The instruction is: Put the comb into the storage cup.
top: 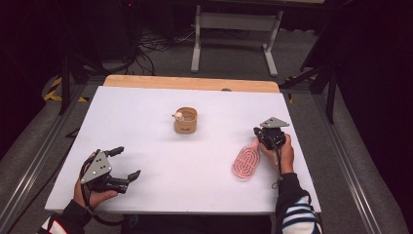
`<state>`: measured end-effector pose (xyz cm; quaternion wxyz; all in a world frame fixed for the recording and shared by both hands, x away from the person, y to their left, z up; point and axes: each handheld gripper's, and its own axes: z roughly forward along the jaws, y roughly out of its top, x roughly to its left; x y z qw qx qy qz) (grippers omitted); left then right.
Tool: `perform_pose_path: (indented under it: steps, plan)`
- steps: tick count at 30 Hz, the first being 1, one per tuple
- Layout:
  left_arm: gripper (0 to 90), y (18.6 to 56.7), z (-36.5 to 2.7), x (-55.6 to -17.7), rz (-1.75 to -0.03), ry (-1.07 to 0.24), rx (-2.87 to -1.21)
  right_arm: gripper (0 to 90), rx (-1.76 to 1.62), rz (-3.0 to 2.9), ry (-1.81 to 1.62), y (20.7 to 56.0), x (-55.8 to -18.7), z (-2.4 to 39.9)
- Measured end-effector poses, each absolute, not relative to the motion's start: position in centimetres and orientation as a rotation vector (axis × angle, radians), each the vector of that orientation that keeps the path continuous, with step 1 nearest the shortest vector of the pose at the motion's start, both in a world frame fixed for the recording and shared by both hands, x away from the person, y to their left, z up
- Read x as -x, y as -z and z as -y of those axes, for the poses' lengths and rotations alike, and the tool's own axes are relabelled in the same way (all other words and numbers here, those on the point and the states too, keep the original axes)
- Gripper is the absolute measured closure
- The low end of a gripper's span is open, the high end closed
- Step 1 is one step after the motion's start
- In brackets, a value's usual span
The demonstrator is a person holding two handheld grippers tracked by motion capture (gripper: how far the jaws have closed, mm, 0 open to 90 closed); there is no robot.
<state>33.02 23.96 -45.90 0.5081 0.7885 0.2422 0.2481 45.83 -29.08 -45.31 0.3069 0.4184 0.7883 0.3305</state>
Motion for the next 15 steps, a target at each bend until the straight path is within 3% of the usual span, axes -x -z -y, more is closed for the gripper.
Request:
perform_pose_path:
  steps: [15]
  plan:
    - [7.0,45.97,-24.09,-33.17,-0.594,-0.589,-1.906,90.0,-1.092,-2.127,-0.788,45.43,-45.90,28.44]
